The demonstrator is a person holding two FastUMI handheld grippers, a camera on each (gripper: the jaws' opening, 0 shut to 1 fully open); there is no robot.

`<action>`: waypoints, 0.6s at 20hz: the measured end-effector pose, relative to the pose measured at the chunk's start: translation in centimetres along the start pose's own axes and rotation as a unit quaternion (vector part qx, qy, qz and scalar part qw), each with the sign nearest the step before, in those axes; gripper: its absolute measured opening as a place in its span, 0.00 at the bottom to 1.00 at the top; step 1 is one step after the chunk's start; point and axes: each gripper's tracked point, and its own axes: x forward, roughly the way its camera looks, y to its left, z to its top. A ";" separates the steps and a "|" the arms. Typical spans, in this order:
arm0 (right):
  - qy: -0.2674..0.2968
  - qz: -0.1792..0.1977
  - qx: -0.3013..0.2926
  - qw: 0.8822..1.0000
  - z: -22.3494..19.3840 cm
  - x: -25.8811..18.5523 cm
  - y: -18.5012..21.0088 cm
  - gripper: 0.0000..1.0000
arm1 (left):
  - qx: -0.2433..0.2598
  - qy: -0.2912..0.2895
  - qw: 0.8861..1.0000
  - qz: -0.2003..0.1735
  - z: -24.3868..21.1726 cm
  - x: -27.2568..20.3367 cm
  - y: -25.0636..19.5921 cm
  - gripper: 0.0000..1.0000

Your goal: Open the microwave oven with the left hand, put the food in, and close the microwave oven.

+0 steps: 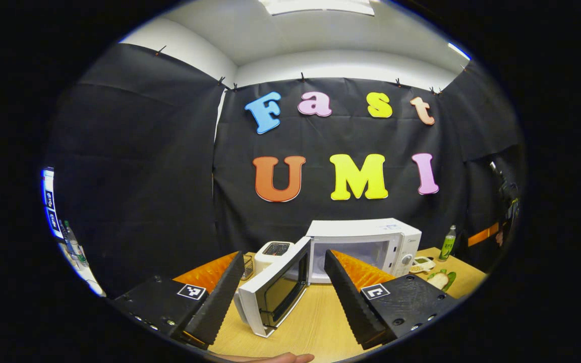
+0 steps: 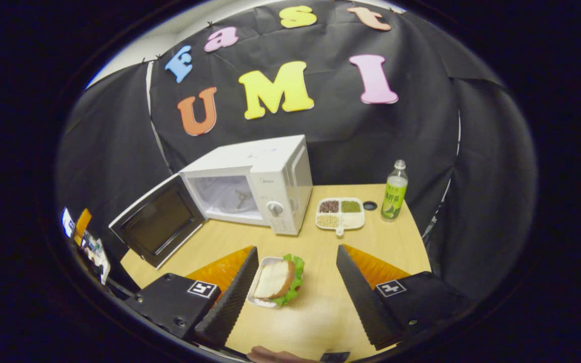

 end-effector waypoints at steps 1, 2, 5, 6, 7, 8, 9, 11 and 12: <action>0.022 0.010 0.005 1.000 -0.7 0.8 -0.2 0.99 | -0.002 -0.005 1.000 -0.003 0.6 0.1 -0.6 0.95; 0.044 0.026 0.009 0.999 -1.3 1.6 -0.2 0.99 | -0.001 -0.012 1.000 -0.001 1.4 0.3 -0.8 0.95; 0.095 0.084 0.034 0.991 -3.4 3.7 0.3 0.99 | 0.008 -0.023 1.000 -0.003 2.9 0.6 -1.9 0.95; 0.115 0.104 0.044 0.987 -4.0 4.4 0.4 0.99 | 0.012 -0.030 0.999 -0.001 3.6 0.7 -2.2 0.95; 0.131 0.125 0.058 0.982 -4.7 5.2 0.7 1.00 | 0.014 -0.034 0.999 0.002 4.1 0.9 -2.4 0.95; 0.147 0.142 0.070 0.976 -5.3 5.9 0.9 0.91 | 0.014 -0.035 0.999 0.003 4.2 0.9 -2.9 0.95; 0.159 0.153 0.084 0.972 -5.8 6.5 0.9 0.89 | 0.017 -0.035 0.999 0.002 4.5 1.0 -3.3 0.95; 0.179 0.169 0.112 0.963 -6.9 7.9 0.9 0.87 | 0.027 -0.046 0.999 0.009 5.0 1.2 -3.7 0.95; 0.190 0.175 0.129 0.957 -7.5 8.6 0.8 0.87 | 0.040 -0.048 0.998 0.013 4.8 1.4 -4.0 0.95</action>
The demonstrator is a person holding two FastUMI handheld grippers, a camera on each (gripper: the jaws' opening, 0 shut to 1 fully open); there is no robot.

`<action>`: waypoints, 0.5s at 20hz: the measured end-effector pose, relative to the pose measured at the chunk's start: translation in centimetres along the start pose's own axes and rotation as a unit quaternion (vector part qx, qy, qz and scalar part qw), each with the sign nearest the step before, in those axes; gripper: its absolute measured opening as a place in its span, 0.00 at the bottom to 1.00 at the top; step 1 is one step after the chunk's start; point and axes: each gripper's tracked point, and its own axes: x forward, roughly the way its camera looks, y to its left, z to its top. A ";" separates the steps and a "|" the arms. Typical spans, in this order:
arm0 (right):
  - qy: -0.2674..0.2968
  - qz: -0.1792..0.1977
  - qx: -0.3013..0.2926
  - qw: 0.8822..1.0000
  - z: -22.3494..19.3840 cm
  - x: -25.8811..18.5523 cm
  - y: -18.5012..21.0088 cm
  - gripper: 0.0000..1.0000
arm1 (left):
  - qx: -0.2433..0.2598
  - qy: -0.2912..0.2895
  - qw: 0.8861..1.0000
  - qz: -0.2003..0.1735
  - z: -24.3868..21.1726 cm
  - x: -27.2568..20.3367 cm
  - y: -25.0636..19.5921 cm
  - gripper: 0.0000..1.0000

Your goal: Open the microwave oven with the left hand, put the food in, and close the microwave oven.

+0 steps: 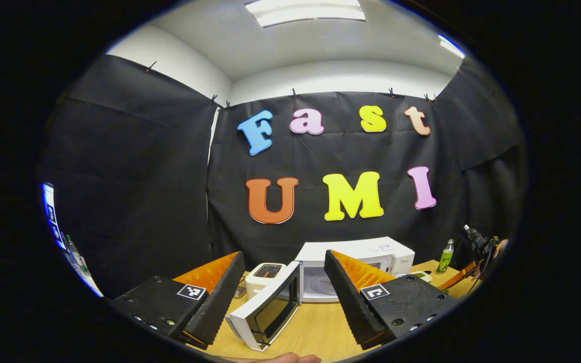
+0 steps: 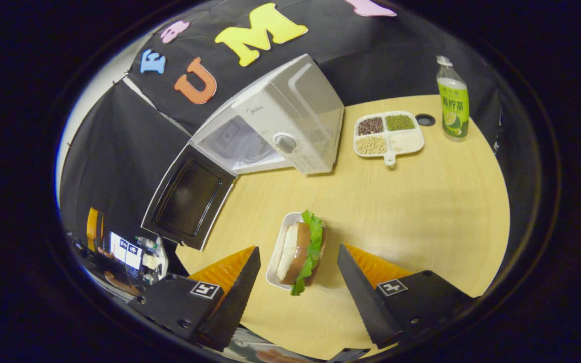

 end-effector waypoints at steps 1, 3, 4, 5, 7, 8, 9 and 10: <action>0.009 0.010 0.021 1.000 -0.4 0.7 -0.3 0.86 | 0.012 0.003 1.000 0.006 -0.5 0.1 -0.2 0.95; 0.030 0.050 0.060 0.997 -1.4 1.7 -0.2 0.92 | 0.009 0.014 1.000 0.004 -1.3 0.2 -1.0 0.96; 0.050 0.071 0.083 0.993 -2.2 2.0 0.0 0.86 | -0.012 0.014 1.000 -0.005 -1.7 0.3 -1.7 0.96; 0.047 0.082 0.117 0.989 -2.0 1.8 -0.1 0.62 | -0.027 0.016 0.999 -0.016 -1.9 0.2 -1.9 0.96; 0.038 0.080 0.095 0.992 -2.3 1.8 0.2 0.23 | -0.037 0.027 0.999 -0.021 -2.9 0.3 -1.4 0.96; 0.025 0.072 0.080 0.994 -1.9 1.2 0.5 0.22 | -0.031 0.026 0.999 -0.011 -3.0 0.2 -0.7 0.96; 0.015 0.064 0.059 0.996 -1.9 0.5 1.0 0.22 | -0.025 0.025 0.999 -0.005 -3.0 0.0 -0.1 0.96; 0.007 0.059 0.043 0.997 -1.7 -0.1 1.7 0.21 | -0.021 0.022 1.000 -0.004 -3.0 -0.3 0.2 0.96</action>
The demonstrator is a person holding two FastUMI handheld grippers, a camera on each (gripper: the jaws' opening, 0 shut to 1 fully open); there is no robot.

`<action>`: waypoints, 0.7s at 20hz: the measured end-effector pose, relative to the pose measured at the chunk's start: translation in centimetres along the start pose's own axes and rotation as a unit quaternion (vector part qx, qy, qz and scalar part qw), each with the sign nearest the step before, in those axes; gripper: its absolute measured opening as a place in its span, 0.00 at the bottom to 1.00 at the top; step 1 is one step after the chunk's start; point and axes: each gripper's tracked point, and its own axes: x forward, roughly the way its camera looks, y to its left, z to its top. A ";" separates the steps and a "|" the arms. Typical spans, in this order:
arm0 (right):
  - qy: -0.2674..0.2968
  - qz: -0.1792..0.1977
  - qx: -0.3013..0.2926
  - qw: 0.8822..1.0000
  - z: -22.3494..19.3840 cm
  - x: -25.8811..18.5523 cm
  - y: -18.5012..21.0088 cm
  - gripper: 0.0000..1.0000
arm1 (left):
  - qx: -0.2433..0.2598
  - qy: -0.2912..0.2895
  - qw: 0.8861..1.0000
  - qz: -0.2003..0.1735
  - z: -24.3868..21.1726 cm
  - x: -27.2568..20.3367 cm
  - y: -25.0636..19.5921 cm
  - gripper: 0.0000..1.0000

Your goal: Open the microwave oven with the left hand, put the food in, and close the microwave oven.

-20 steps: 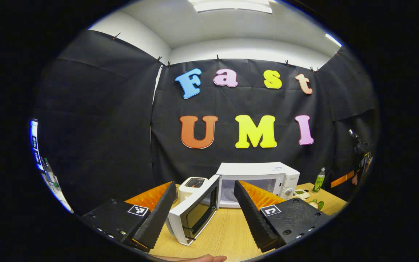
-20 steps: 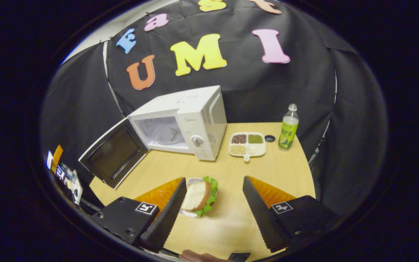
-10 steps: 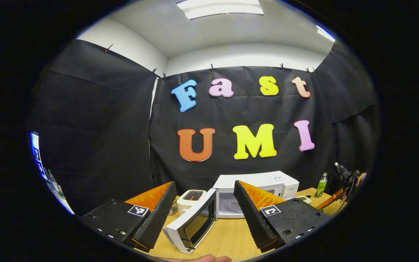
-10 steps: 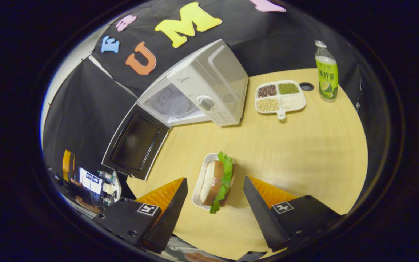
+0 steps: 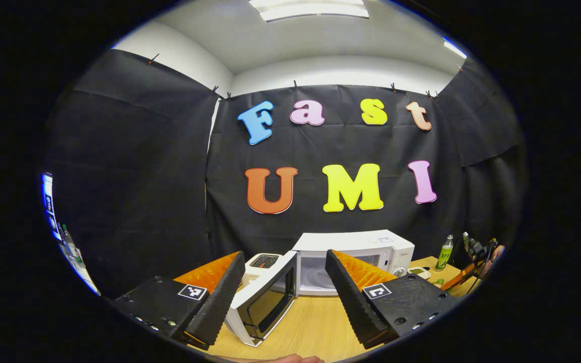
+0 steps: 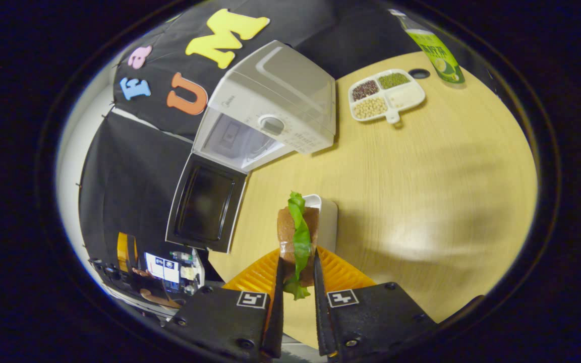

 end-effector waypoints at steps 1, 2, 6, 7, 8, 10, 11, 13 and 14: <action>-0.008 -0.002 -0.006 1.000 0.0 -0.4 1.0 0.22 | 0.000 -0.005 1.000 -0.004 0.2 -0.4 0.1 0.96; -0.015 -0.005 -0.018 1.000 0.1 -0.8 1.9 0.22 | -0.003 -0.005 1.000 -0.011 0.3 -0.8 0.1 0.96; -0.048 -0.042 -0.102 0.993 0.0 -1.8 5.2 0.30 | -0.018 -0.004 1.000 -0.026 -0.1 -2.0 1.5 0.96; -0.061 -0.061 -0.135 0.987 0.1 -2.0 5.8 0.30 | -0.019 -0.005 0.999 -0.027 -0.1 -2.4 2.0 0.96; -0.072 -0.080 -0.171 0.979 0.1 -1.9 6.6 0.30 | -0.021 -0.005 0.999 -0.031 -0.2 -2.5 2.2 0.96; -0.086 -0.112 -0.241 0.960 -0.1 -1.6 8.5 0.30 | -0.025 -0.005 0.999 -0.040 -0.7 -2.5 2.3 0.84; -0.090 -0.125 -0.272 0.950 -0.5 -1.2 9.6 0.30 | -0.028 0.001 0.998 -0.050 -1.3 -2.4 1.8 0.95; -0.095 -0.150 -0.324 0.929 -1.0 0.0 11.6 0.30 | -0.026 0.016 0.997 -0.070 -2.3 -2.4 1.1 0.95; -0.094 -0.162 -0.343 0.921 -1.3 0.8 12.5 0.30 | -0.025 0.021 0.997 -0.064 -2.7 -2.2 1.4 0.95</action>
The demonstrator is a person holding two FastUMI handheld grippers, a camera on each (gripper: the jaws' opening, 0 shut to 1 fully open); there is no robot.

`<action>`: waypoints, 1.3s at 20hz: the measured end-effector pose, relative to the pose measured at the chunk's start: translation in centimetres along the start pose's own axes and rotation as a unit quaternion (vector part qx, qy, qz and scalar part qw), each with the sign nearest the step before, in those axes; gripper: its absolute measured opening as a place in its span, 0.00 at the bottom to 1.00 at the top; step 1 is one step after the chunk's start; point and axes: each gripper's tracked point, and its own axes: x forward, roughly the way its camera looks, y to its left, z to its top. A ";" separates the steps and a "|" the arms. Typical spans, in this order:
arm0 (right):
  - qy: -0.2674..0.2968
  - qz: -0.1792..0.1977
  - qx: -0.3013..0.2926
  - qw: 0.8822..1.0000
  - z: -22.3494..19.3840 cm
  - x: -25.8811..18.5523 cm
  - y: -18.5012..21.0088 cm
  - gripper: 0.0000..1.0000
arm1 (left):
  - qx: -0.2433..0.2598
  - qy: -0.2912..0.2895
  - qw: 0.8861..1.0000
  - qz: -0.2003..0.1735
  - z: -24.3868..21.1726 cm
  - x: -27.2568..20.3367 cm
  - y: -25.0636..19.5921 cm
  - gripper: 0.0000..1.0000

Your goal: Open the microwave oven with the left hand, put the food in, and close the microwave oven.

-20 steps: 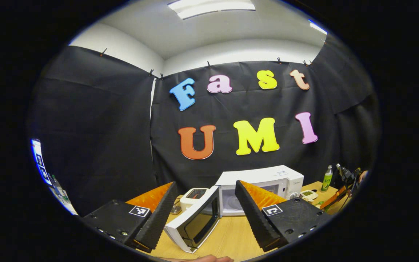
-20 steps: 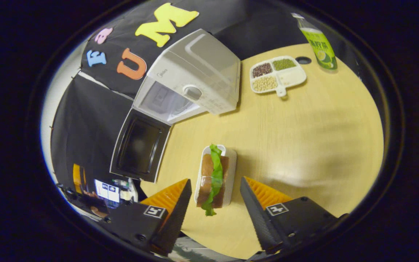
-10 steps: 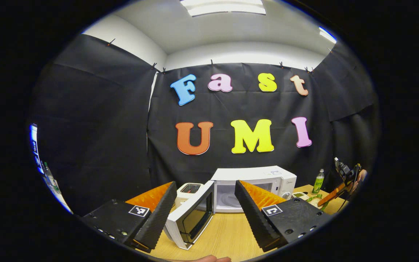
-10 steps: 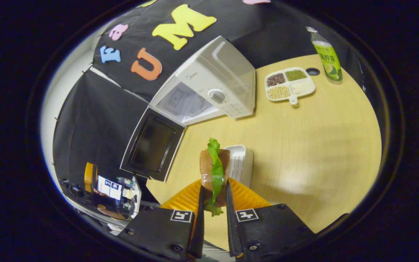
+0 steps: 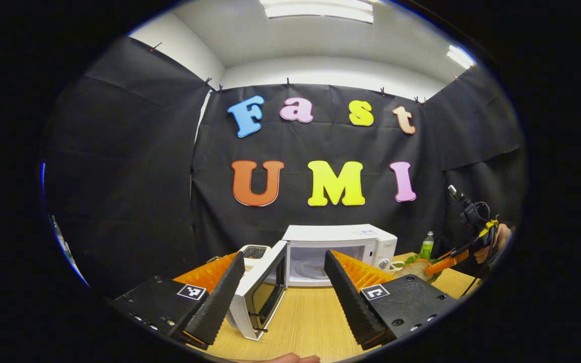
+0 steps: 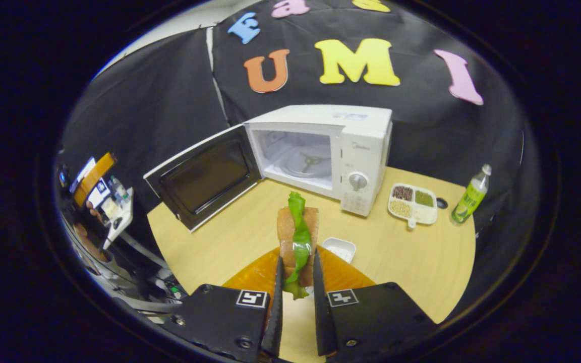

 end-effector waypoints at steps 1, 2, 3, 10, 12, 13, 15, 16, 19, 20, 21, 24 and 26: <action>0.002 -0.010 -0.018 1.000 0.1 0.6 1.0 0.30 | 0.003 0.004 1.000 0.008 -0.3 0.1 0.5 0.84; 0.003 -0.019 -0.039 0.999 0.3 1.3 2.0 0.30 | 0.007 0.003 1.000 0.007 -0.5 0.2 0.6 0.95; 0.002 -0.029 -0.054 0.998 0.7 2.1 2.9 0.30 | 0.008 0.003 1.000 0.007 -0.6 0.1 0.7 0.95; -0.001 -0.076 -0.087 0.993 2.3 8.8 8.1 0.24 | -0.004 -0.005 1.000 0.021 -0.8 -0.9 3.4 0.95; -0.005 -0.071 -0.077 0.994 3.0 10.9 9.4 0.24 | 0.001 -0.002 1.000 0.026 -1.2 -1.0 3.9 0.95; -0.010 -0.074 -0.072 0.995 3.6 11.8 9.6 0.31 | -0.001 0.000 1.000 0.024 -1.4 -1.1 4.1 0.95; -0.023 -0.084 -0.065 0.994 5.0 13.4 9.9 0.31 | -0.005 0.002 1.000 0.020 -1.6 -1.3 4.6 0.95; -0.031 -0.089 -0.063 0.994 5.9 14.2 9.9 0.31 | -0.005 0.003 1.000 0.021 -1.8 -1.3 4.8 0.95; -0.054 -0.107 -0.050 0.991 8.1 16.3 9.0 0.31 | -0.029 0.011 0.999 0.018 -2.1 -1.4 5.3 0.95; -0.063 -0.115 -0.038 0.991 8.8 17.0 8.6 0.31 | -0.032 0.010 0.999 0.016 -2.1 -1.6 5.4 0.93; -0.073 -0.122 -0.025 0.990 9.4 17.9 8.2 0.31 | -0.032 0.010 0.999 0.015 -2.2 -1.6 5.6 0.93; -0.096 -0.143 0.016 0.985 11.2 20.6 6.4 0.31 | -0.016 0.023 1.000 0.011 -3.0 -1.5 5.6 0.93; -0.109 -0.138 0.062 0.982 12.1 22.3 5.5 0.31 | -0.010 0.032 0.999 0.005 -3.2 -1.4 5.3 0.93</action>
